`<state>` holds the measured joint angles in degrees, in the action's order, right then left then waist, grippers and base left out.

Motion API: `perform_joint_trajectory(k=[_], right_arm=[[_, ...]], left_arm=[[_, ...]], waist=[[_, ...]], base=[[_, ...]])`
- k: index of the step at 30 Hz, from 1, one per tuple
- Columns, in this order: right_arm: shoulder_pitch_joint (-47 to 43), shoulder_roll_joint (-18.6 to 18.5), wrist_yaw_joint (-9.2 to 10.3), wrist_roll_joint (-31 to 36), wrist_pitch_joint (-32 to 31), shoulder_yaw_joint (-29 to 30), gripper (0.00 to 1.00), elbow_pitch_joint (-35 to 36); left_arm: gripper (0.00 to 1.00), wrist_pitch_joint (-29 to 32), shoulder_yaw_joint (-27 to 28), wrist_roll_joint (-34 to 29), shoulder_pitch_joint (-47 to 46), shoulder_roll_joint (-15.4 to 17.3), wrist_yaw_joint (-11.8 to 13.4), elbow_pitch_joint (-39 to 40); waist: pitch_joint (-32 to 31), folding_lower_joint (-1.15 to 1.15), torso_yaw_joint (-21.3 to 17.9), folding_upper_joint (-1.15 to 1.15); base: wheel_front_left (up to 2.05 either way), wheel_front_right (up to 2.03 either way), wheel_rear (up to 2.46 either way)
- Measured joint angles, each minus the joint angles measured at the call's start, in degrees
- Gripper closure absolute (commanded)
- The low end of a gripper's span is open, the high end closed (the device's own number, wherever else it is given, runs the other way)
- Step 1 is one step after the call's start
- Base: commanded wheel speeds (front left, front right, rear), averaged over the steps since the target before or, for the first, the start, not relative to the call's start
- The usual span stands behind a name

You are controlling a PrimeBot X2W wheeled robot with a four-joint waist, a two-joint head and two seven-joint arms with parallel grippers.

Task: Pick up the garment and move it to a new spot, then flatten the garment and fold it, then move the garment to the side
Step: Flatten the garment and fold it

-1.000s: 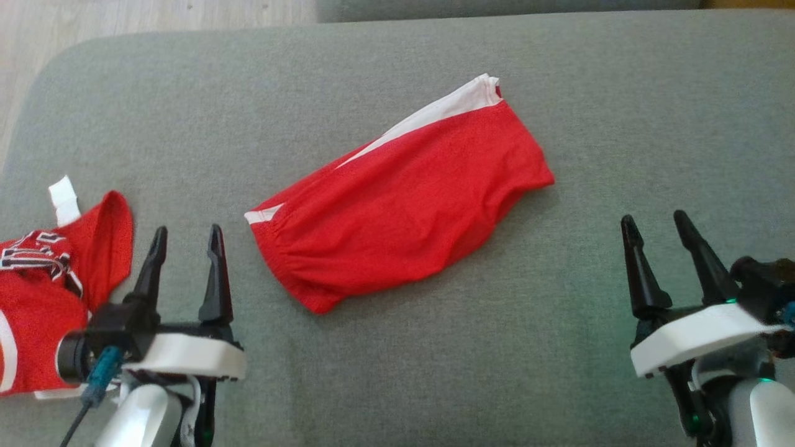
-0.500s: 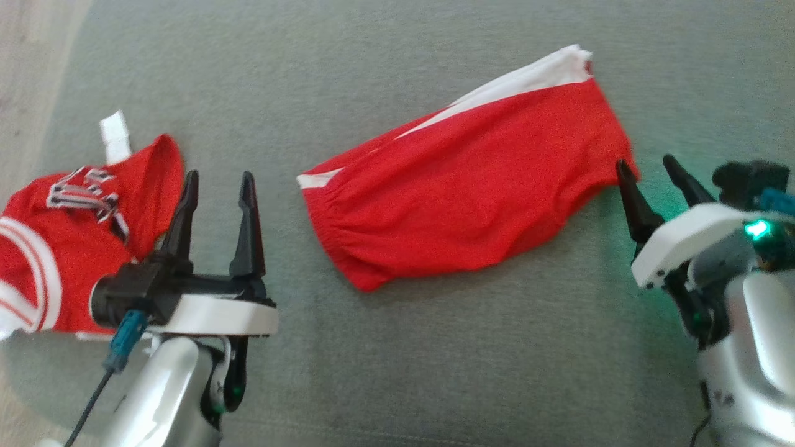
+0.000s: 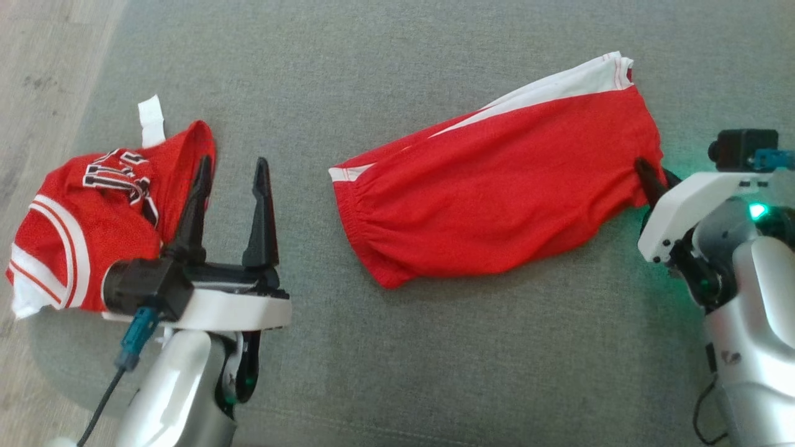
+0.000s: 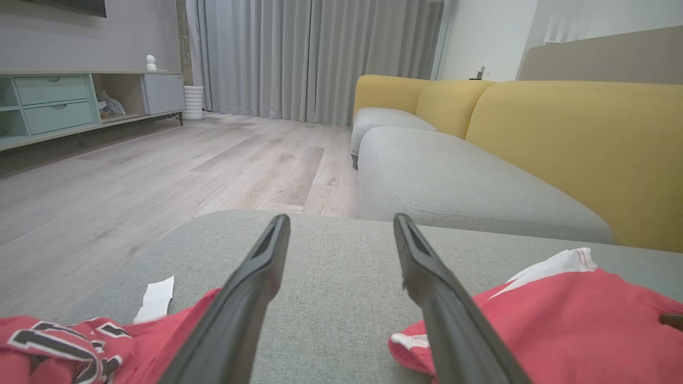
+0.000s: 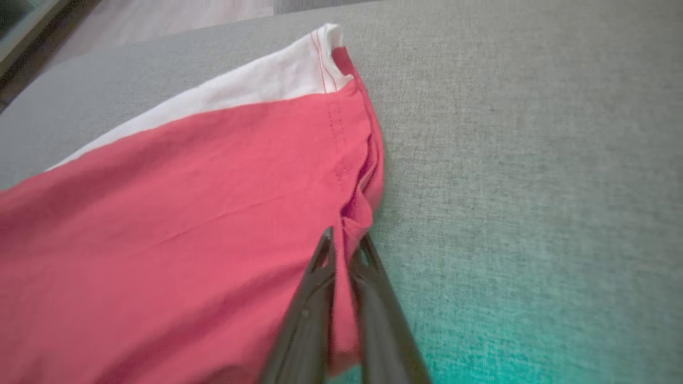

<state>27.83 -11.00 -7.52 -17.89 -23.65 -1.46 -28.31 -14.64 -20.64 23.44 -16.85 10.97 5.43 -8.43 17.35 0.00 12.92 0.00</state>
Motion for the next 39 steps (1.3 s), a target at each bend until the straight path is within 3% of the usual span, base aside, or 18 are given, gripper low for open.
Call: perform_joint_trajectory(k=[6,18,26,33,39], right_arm=[[-4.5,1.8,0.00,-0.7,4.4,1.7,1.00,5.0],[-25.9,7.5,0.00,-0.7,7.6,11.3,1.00,18.0],[-28.4,8.5,0.00,-0.5,7.2,13.6,1.00,19.3],[-23.1,8.0,0.00,1.4,6.4,2.7,1.00,25.8],[-18.8,7.9,0.00,-2.1,5.0,-16.3,1.00,27.8]], left_arm=[[0.00,-0.1,2.2,-1.3,2.2,-0.9,-1.4,0.0],[0.00,-0.1,4.2,-1.7,7.2,-0.7,-1.8,-0.3],[0.00,0.5,4.2,-1.5,8.2,-0.7,-1.3,-0.2],[0.00,1.0,3.8,-1.2,9.0,-0.7,-1.3,-0.2],[0.00,1.0,3.6,-1.0,9.1,-0.8,-1.3,-0.3]], waist=[[-1.5,0.00,-1.6,0.00],[-4.9,-0.01,-8.5,0.00],[-6.4,-0.01,-10.8,0.00],[-7.5,0.00,-10.4,0.00],[-8.4,0.00,-9.0,0.00]], base=[[0.00,0.00,0.00],[0.00,0.00,0.00],[0.00,0.00,0.00],[0.00,0.00,0.00],[0.00,0.00,0.00]])
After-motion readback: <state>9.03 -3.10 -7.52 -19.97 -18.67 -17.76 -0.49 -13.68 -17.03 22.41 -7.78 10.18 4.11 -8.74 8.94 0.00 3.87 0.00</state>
